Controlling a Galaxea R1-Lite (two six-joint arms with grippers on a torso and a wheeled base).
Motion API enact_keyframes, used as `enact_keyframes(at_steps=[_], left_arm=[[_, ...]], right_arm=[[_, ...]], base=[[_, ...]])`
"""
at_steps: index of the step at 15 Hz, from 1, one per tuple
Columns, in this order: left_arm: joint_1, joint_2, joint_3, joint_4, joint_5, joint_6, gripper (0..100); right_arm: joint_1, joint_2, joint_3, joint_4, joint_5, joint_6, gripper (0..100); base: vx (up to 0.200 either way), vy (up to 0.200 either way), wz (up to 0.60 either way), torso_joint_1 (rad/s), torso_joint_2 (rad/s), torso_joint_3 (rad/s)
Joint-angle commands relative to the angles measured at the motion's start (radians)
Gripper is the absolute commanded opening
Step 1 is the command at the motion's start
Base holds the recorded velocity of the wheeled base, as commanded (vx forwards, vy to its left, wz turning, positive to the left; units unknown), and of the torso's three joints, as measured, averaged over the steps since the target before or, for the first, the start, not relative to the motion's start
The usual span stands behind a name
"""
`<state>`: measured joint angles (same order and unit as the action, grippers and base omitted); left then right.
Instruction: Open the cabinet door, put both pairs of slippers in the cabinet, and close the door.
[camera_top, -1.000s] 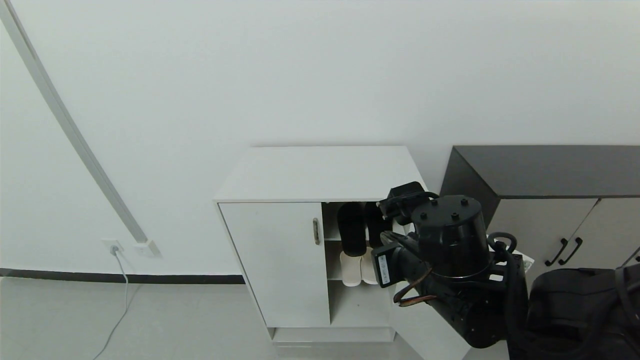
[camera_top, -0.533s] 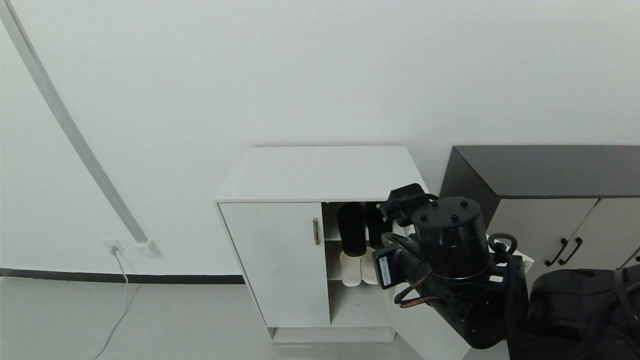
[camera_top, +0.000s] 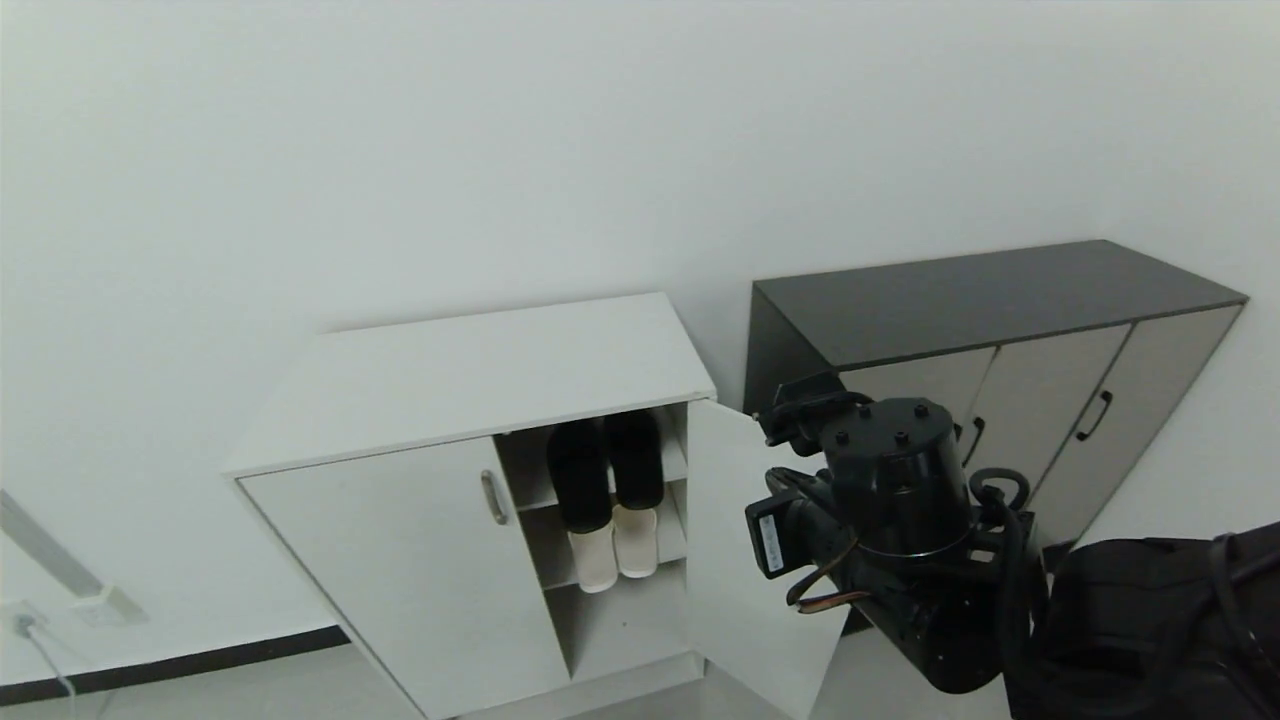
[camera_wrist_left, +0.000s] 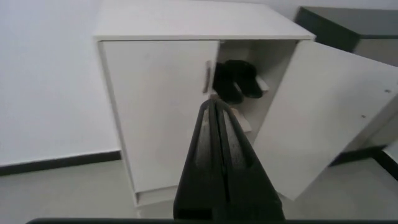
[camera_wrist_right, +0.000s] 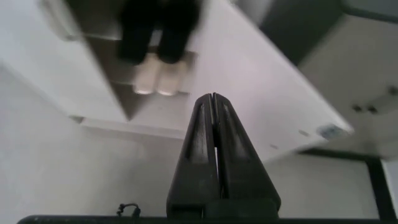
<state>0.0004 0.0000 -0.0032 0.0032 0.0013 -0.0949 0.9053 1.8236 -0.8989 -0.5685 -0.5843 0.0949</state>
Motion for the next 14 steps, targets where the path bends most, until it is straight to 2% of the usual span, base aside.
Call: enact_keyframes(at_steps=[1, 4, 12, 14], left_arm=[[0.0, 0.0, 0.0, 0.0, 0.0, 0.0, 0], [0.001, 0.0, 0.0, 0.0, 0.0, 0.0, 0], [0.001, 0.0, 0.0, 0.0, 0.0, 0.001, 0], [0.0, 0.0, 0.0, 0.0, 0.0, 0.001, 0]], right_arm=[[-0.022, 0.023, 0.0, -0.017, 0.0, -0.011, 0], [-0.037, 0.025, 0.015, -0.068, -0.002, -0.034, 0], [-0.043, 0.042, 0.02, -0.082, -0.002, -0.037, 0], [-0.043, 0.043, 0.021, -0.102, -0.002, -0.046, 0]], base=[[0.0, 0.0, 0.0, 0.0, 0.0, 0.0], [0.0, 0.0, 0.0, 0.0, 0.0, 0.0], [0.0, 0.0, 0.0, 0.0, 0.0, 0.0], [-0.2, 0.0, 0.0, 0.002, 0.0, -0.005]])
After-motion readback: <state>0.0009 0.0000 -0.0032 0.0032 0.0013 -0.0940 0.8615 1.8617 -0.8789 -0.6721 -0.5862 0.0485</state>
